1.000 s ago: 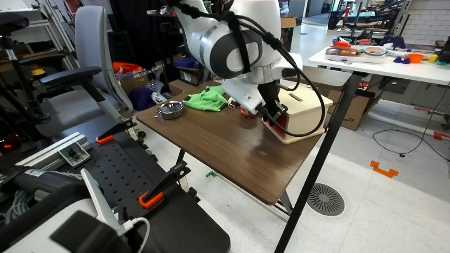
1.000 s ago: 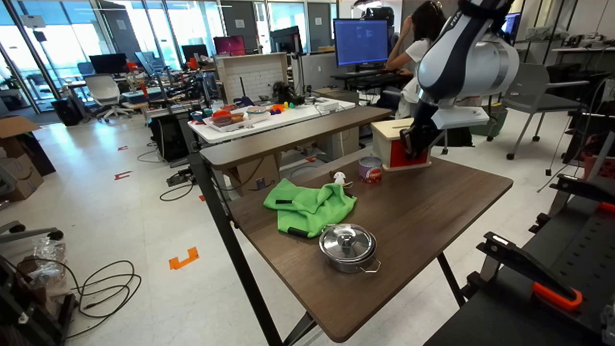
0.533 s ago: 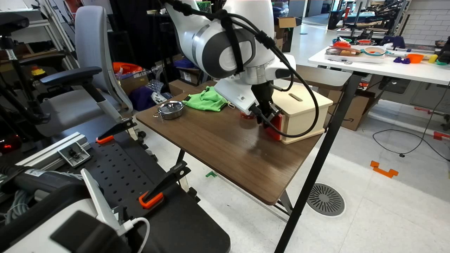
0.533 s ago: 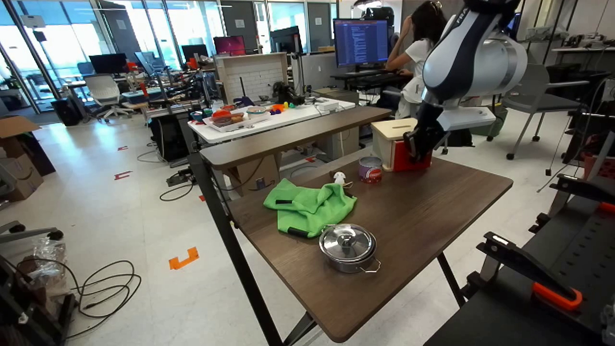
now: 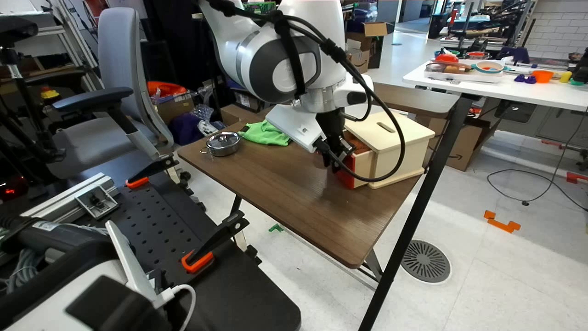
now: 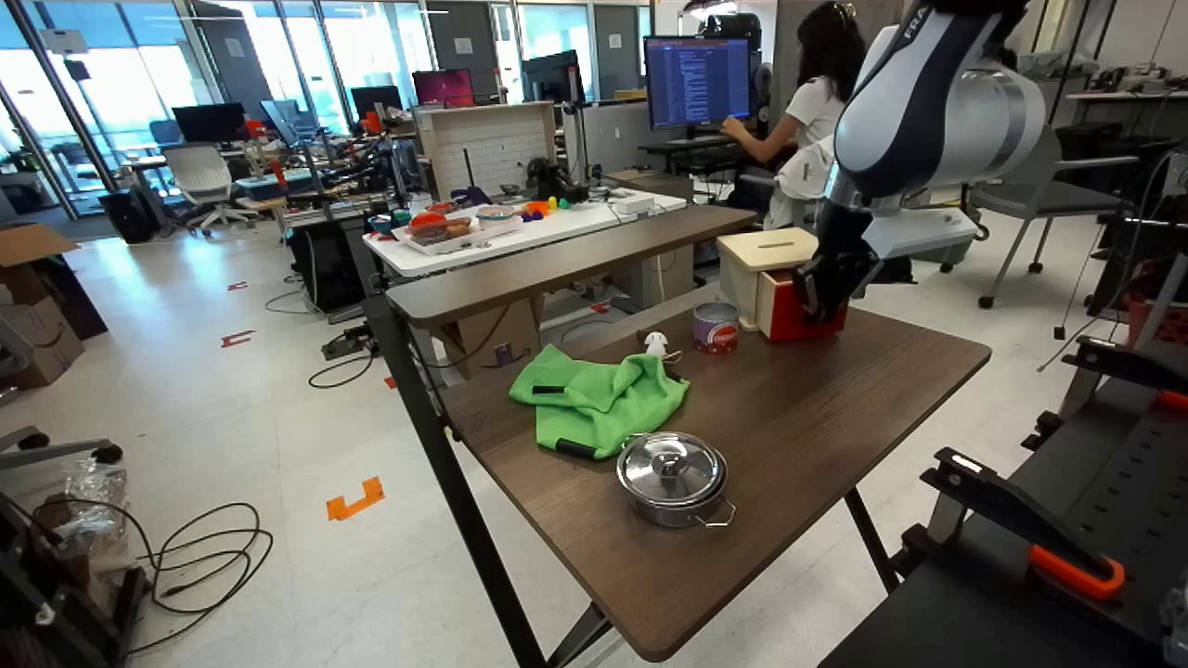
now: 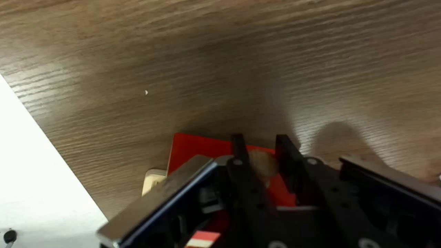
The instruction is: Open the drawer
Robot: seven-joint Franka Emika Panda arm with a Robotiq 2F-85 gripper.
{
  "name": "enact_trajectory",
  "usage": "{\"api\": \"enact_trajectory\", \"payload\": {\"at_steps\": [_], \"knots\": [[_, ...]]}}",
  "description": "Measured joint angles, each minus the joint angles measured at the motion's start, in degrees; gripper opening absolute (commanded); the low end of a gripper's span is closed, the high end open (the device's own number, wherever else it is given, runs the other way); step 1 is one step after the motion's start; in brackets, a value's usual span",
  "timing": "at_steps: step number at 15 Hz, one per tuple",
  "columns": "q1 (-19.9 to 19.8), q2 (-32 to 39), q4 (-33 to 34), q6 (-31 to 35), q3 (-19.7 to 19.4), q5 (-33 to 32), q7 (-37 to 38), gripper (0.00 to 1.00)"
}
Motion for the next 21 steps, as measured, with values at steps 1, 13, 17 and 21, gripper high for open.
{"api": "enact_trajectory", "payload": {"at_steps": [1,13,17,21], "knots": [[0.2,-0.2,-0.5,0.0,-0.2,-0.1,0.0,0.07],[1.2,-1.7,-3.4,0.0,-1.2,-0.9,0.1,0.1],[1.8,-1.8,-4.4,-1.4,-1.6,-1.5,0.0,0.66],[3.3,-1.7,-8.1,-6.7,-3.3,-2.1,0.1,0.95]]}}
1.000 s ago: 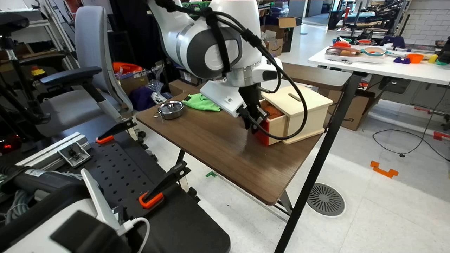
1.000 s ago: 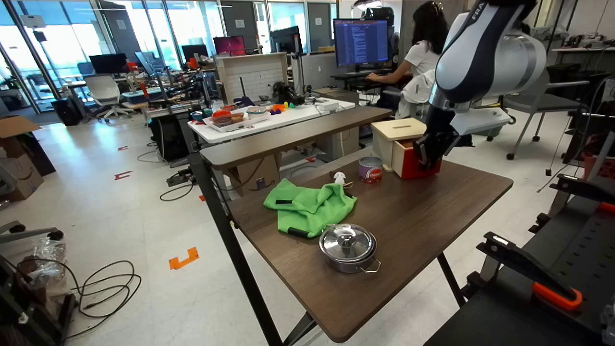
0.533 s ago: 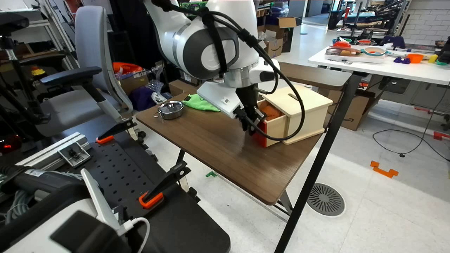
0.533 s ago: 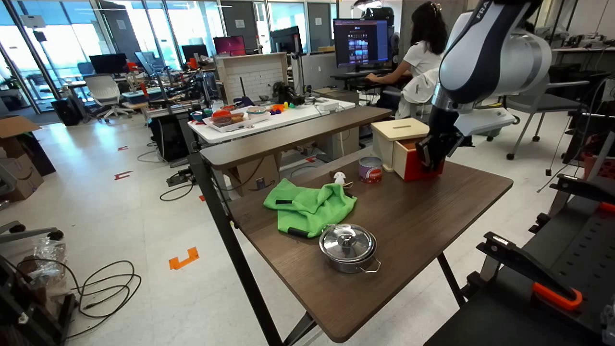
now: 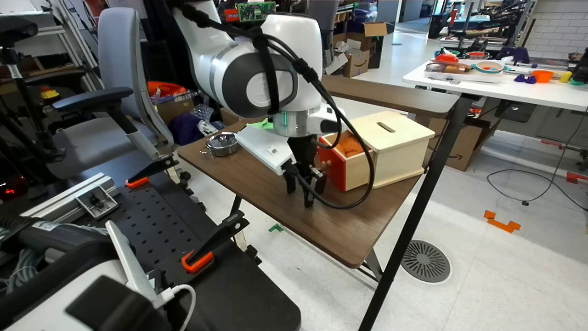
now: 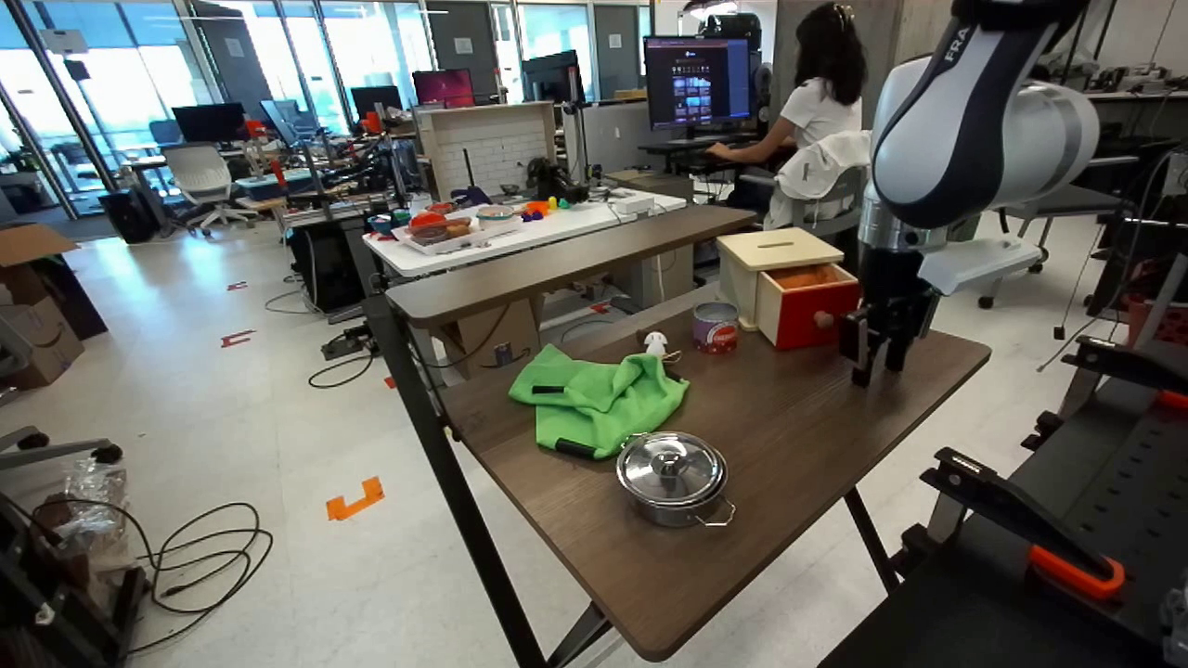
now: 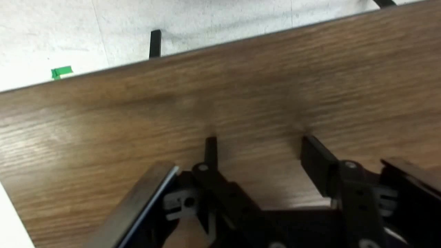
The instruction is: Open the drawer
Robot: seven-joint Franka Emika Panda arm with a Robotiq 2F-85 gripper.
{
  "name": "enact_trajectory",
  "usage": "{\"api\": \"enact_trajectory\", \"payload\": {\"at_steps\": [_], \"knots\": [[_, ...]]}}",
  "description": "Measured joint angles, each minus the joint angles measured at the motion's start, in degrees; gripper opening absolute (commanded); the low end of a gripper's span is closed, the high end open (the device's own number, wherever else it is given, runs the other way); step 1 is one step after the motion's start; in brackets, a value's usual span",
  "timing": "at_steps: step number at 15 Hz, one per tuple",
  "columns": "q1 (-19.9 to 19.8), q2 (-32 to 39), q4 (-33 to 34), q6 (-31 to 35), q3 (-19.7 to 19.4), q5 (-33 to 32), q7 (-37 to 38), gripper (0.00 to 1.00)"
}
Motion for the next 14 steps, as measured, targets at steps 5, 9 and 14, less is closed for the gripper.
{"api": "enact_trajectory", "payload": {"at_steps": [5,9,14], "knots": [[0.2,-2.9,-0.6,-6.0,0.7,0.0,0.0,1.0],[-0.3,-11.8,-1.5,-13.6,3.4,2.2,-0.4,1.0],[-0.2,-16.2,-1.9,-19.5,4.0,2.6,-1.2,1.0]]}}
